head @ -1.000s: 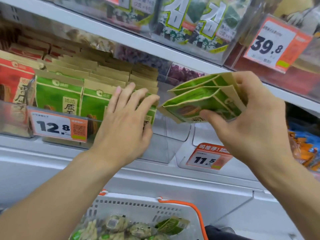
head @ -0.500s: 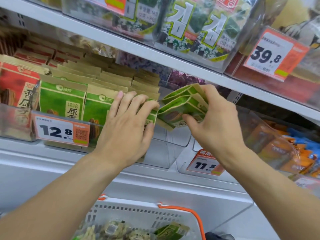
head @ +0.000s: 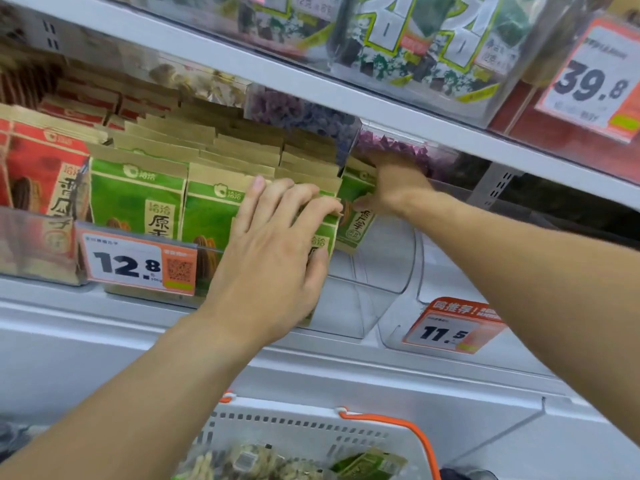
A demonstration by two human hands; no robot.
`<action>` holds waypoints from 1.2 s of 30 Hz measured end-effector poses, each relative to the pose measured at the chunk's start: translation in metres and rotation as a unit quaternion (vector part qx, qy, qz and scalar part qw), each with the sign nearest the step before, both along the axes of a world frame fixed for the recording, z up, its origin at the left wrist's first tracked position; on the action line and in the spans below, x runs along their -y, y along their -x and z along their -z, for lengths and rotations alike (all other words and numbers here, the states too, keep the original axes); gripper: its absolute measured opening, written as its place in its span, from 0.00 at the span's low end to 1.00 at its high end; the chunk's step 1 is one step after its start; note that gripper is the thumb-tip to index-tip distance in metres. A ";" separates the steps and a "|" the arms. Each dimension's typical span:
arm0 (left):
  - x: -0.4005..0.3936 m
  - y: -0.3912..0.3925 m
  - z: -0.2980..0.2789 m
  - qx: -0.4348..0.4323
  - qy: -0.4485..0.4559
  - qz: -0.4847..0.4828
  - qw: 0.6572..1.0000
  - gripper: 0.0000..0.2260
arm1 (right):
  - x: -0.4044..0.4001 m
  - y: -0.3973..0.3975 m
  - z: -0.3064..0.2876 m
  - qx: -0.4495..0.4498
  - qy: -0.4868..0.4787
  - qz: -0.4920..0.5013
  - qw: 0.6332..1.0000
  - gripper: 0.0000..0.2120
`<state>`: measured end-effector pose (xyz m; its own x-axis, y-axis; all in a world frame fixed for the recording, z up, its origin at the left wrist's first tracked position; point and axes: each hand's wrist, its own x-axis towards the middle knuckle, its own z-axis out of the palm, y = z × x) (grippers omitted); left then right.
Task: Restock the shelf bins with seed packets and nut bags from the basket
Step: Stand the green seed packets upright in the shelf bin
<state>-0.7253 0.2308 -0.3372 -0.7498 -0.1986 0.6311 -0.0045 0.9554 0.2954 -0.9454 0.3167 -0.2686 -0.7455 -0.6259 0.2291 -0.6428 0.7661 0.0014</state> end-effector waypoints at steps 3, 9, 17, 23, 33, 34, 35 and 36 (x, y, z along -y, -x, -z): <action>-0.001 0.001 0.002 -0.004 -0.012 0.003 1.000 0.20 | 0.018 0.029 0.003 -0.003 -0.047 0.017 0.999 0.41; 0.003 0.005 0.003 0.004 -0.024 0.017 1.000 0.20 | 0.034 0.057 0.004 -0.004 0.002 0.004 1.000 0.34; 0.008 0.006 0.005 0.014 -0.005 0.035 0.999 0.23 | 0.028 0.053 0.003 -0.033 0.033 0.023 0.999 0.33; 0.010 0.003 0.003 0.042 0.020 0.037 0.998 0.25 | -0.009 0.007 -0.008 0.001 0.089 0.049 0.995 0.18; -0.026 -0.031 -0.007 -0.124 -0.017 0.029 0.992 0.21 | -0.118 -0.130 0.036 -0.069 0.340 -0.026 0.938 0.09; -0.034 -0.035 -0.003 -0.150 -0.037 0.037 0.987 0.16 | -0.124 -0.148 0.047 -0.064 0.370 -0.043 0.926 0.08; -0.042 -0.039 0.003 -0.144 -0.063 0.049 0.986 0.12 | -0.129 -0.163 0.061 -0.052 0.387 -0.053 0.919 0.08; -0.049 -0.042 0.014 -0.103 -0.090 0.064 0.989 0.10 | -0.133 -0.175 0.078 -0.031 0.386 -0.056 0.920 0.09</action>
